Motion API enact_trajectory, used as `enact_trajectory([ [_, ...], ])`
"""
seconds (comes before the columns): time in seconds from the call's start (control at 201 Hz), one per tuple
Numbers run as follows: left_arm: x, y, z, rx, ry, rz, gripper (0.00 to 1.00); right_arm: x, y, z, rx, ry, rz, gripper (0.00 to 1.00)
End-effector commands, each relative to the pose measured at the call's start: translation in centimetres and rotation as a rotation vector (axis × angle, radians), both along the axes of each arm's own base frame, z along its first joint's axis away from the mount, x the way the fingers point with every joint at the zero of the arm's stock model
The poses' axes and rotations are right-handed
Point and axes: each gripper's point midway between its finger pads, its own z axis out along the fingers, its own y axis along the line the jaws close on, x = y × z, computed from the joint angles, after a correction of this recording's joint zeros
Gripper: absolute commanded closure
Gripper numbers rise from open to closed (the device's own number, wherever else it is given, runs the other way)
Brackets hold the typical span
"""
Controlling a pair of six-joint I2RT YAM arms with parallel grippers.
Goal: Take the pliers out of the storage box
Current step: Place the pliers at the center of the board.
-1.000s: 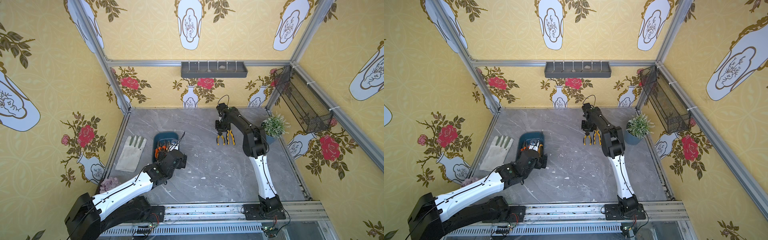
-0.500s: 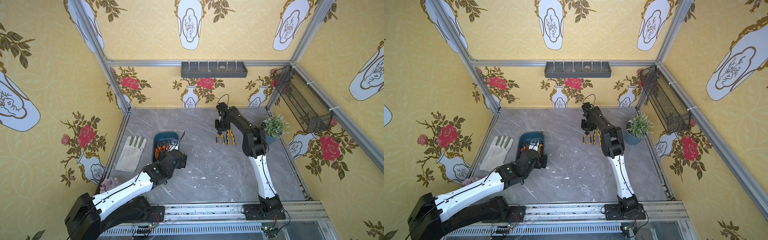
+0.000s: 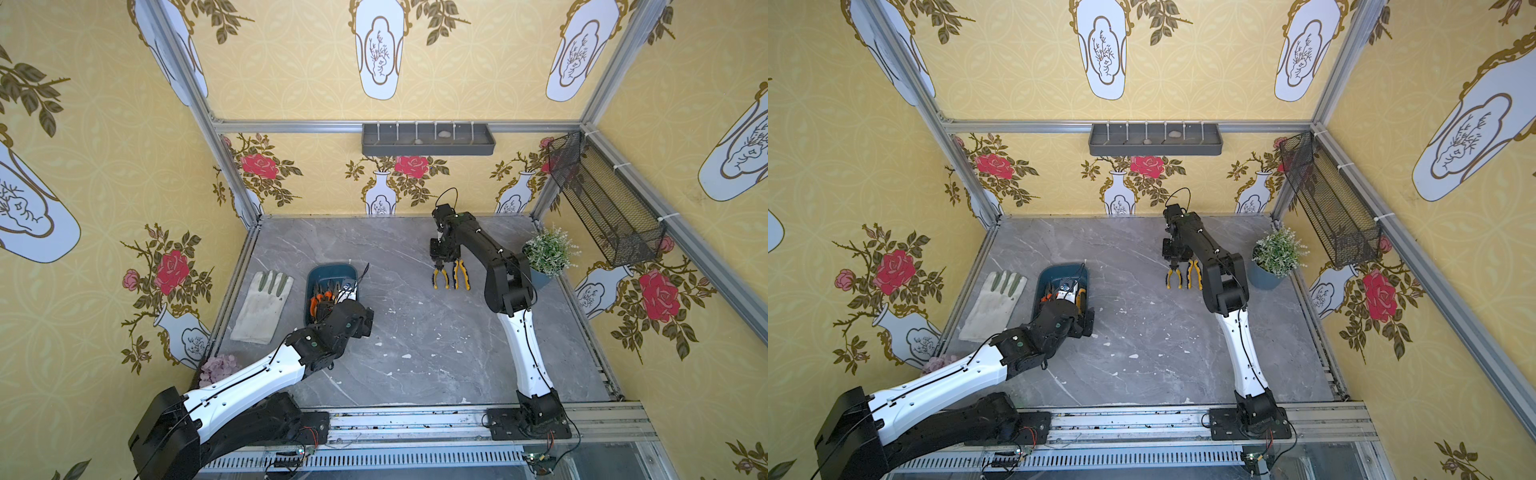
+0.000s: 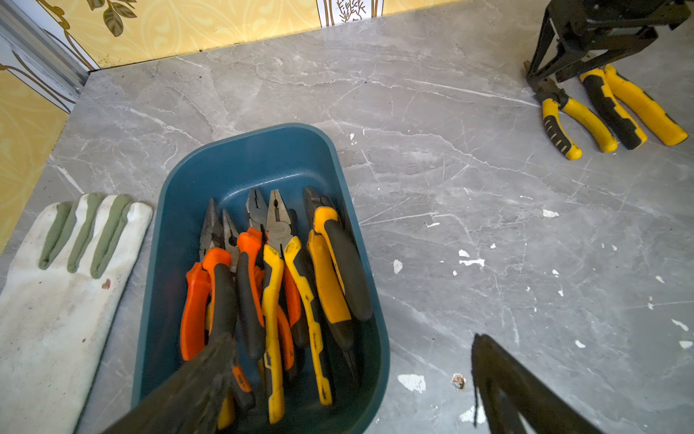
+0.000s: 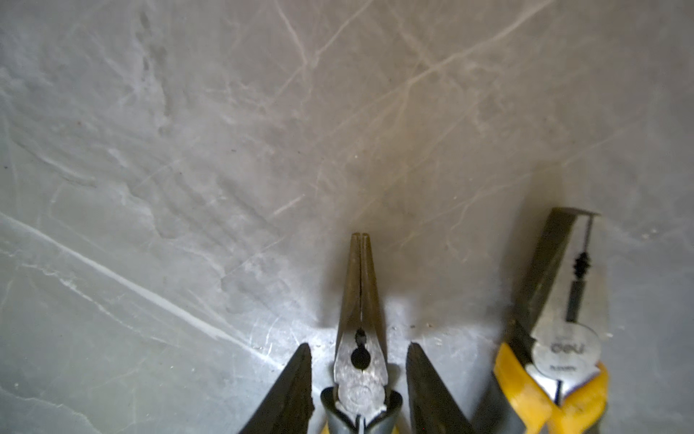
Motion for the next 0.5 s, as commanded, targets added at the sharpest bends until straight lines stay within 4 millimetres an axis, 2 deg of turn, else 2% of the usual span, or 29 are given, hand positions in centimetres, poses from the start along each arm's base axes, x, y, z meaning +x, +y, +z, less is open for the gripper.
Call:
enact_trajectory([
  [0.0,-0.1,0.1,0.0,-0.016,0.003,0.007,0.01,0.1,-0.3,5.5,0.004,-0.094,0.004,0.57],
  [0.134,-0.4,-0.1,-0.2,-0.047,0.035,0.017,0.01,-2.5,0.9,12.1,0.027,-0.222,0.047,0.57],
  [0.154,-0.5,-0.1,-0.4,-0.054,0.043,0.022,0.01,-3.2,1.0,12.0,0.019,-0.222,0.055,0.56],
  [0.224,-0.7,-0.1,-0.7,-0.087,0.067,0.038,0.01,-5.9,2.1,14.1,0.024,-0.292,0.096,0.50],
  [0.279,-0.8,-0.2,-1.1,-0.121,0.084,0.057,0.01,-7.8,2.8,15.5,0.022,-0.347,0.119,0.50],
  [0.403,-0.1,-0.9,-0.8,-0.206,0.099,0.097,0.01,-12.3,3.2,16.5,0.011,-0.402,0.124,0.48],
  [0.498,0.0,-1.5,-0.9,-0.268,0.121,0.125,0.01,-15.8,4.4,17.4,0.012,-0.472,0.167,0.38],
])
